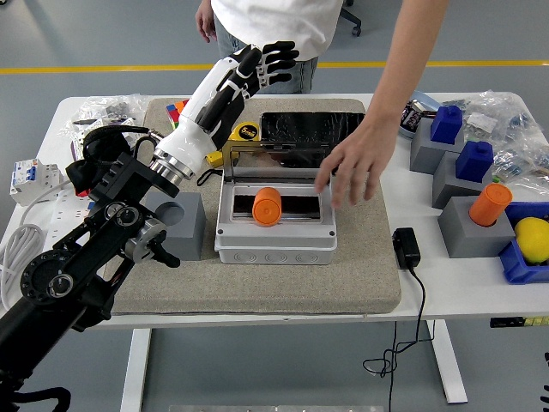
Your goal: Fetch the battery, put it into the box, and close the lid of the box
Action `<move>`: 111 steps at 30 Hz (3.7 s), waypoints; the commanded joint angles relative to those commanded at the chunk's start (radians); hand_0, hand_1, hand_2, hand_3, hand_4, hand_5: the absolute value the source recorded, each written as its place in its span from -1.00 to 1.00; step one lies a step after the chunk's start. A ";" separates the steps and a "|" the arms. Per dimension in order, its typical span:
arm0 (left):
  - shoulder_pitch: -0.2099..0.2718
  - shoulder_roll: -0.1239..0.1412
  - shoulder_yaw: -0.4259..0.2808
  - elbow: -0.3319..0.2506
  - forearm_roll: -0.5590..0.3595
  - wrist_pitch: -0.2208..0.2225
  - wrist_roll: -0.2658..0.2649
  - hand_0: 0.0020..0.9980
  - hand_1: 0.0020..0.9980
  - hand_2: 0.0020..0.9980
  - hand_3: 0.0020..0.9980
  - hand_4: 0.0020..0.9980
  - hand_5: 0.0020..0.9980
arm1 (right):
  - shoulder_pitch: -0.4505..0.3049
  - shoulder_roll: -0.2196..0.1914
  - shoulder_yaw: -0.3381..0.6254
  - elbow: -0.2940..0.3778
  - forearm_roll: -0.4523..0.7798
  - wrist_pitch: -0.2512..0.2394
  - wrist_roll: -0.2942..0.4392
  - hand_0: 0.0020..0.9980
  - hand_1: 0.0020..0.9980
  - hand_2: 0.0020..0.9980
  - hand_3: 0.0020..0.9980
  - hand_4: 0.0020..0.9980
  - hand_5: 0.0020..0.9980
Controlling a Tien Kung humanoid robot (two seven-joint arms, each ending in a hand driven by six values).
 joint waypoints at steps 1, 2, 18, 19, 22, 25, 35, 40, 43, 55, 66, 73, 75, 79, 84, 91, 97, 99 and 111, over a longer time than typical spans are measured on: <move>0.000 0.000 -0.001 0.000 0.006 0.001 0.002 0.76 0.85 0.75 0.67 1.00 1.00 | 0.000 0.000 -0.001 0.000 0.000 0.000 0.000 0.67 0.62 0.55 0.63 1.00 1.00; 0.000 0.000 -0.001 0.001 0.010 0.001 0.004 0.78 0.87 0.76 0.67 1.00 1.00 | 0.000 0.000 -0.001 0.000 0.001 0.000 0.000 0.67 0.62 0.55 0.63 1.00 1.00; 0.002 0.006 0.008 0.008 0.056 -0.004 0.024 0.78 0.85 0.75 0.66 1.00 1.00 | -0.001 -0.004 -0.017 -0.001 0.008 -0.002 -0.001 0.67 0.61 0.55 0.63 1.00 1.00; 0.002 0.006 0.009 0.008 0.058 -0.004 0.025 0.78 0.85 0.75 0.66 1.00 1.00 | -0.001 -0.004 -0.017 -0.001 0.008 -0.002 -0.002 0.67 0.61 0.55 0.63 1.00 1.00; 0.001 0.006 0.011 0.008 0.063 -0.005 0.027 0.78 0.84 0.72 0.64 1.00 1.00 | -0.001 -0.004 -0.019 -0.001 0.009 -0.002 -0.002 0.67 0.61 0.55 0.63 1.00 1.00; 0.002 0.006 0.014 0.007 0.072 -0.005 0.030 0.78 0.84 0.72 0.64 1.00 1.00 | -0.001 -0.004 -0.018 -0.001 0.009 -0.003 -0.002 0.67 0.61 0.55 0.63 1.00 1.00; -0.007 0.005 -0.014 0.036 0.243 -0.026 0.132 0.83 0.78 0.65 0.65 1.00 1.00 | 0.001 -0.003 -0.017 0.000 0.011 -0.003 -0.002 0.67 0.61 0.55 0.63 1.00 1.00; -0.029 -0.001 -0.050 0.102 0.444 -0.070 0.212 1.00 0.88 0.70 0.63 1.00 1.00 | 0.002 -0.002 -0.014 0.000 0.011 -0.002 -0.001 0.67 0.61 0.55 0.63 1.00 1.00; -0.036 -0.001 -0.072 0.123 0.568 -0.080 0.240 1.00 0.88 0.70 0.63 1.00 1.00 | 0.003 -0.003 -0.010 -0.001 0.008 -0.002 -0.001 0.67 0.61 0.55 0.63 1.00 1.00; -0.033 0.007 -0.119 0.115 0.925 -0.150 0.330 1.00 0.92 0.68 0.54 1.00 1.00 | 0.003 0.000 -0.006 0.001 0.009 -0.003 0.001 0.67 0.61 0.55 0.63 1.00 1.00; -0.022 0.016 -0.109 0.093 0.978 -0.218 0.357 0.93 0.64 0.48 0.34 1.00 1.00 | 0.002 0.000 0.001 0.000 0.004 -0.003 0.000 0.67 0.60 0.55 0.63 1.00 1.00; -0.016 0.031 -0.096 0.066 0.964 -0.279 0.380 0.93 0.64 0.49 0.38 1.00 1.00 | 0.003 0.000 -0.003 -0.001 0.003 -0.004 0.001 0.67 0.59 0.55 0.63 1.00 1.00; -0.011 0.036 -0.091 0.055 0.955 -0.285 0.381 0.92 0.63 0.49 0.39 1.00 1.00 | 0.002 -0.001 -0.003 -0.001 0.003 -0.004 0.000 0.67 0.59 0.55 0.63 1.00 1.00; -0.004 0.042 -0.083 0.035 0.948 -0.290 0.385 0.92 0.63 0.49 0.39 1.00 1.00 | 0.000 -0.001 -0.006 -0.001 0.006 -0.004 -0.001 0.67 0.59 0.55 0.63 1.00 1.00; -0.001 0.057 -0.065 0.034 0.913 -0.304 0.385 0.92 0.63 0.49 0.40 1.00 1.00 | -0.001 -0.002 -0.012 -0.001 0.010 -0.005 -0.001 0.67 0.59 0.55 0.63 1.00 1.00; 0.001 0.060 -0.061 0.010 0.916 -0.300 0.383 0.93 0.63 0.49 0.40 1.00 1.00 | -0.001 -0.001 -0.014 -0.001 0.011 -0.004 -0.001 0.67 0.59 0.55 0.63 1.00 1.00; 0.005 0.071 -0.055 -0.030 0.919 -0.302 0.391 0.93 0.63 0.48 0.40 1.00 1.00 | 0.000 -0.002 -0.011 -0.001 0.010 -0.004 -0.001 0.67 0.59 0.55 0.63 1.00 1.00; 0.005 0.082 -0.050 -0.058 0.913 -0.316 0.410 0.93 0.63 0.49 0.40 1.00 1.00 | -0.001 -0.002 -0.008 -0.002 0.008 -0.004 -0.001 0.67 0.59 0.55 0.63 1.00 1.00; 0.006 0.093 -0.048 -0.122 0.894 -0.402 0.543 0.95 0.64 0.50 0.42 1.00 1.00 | 0.003 -0.003 -0.007 -0.001 0.010 -0.005 -0.001 0.67 0.59 0.55 0.63 1.00 1.00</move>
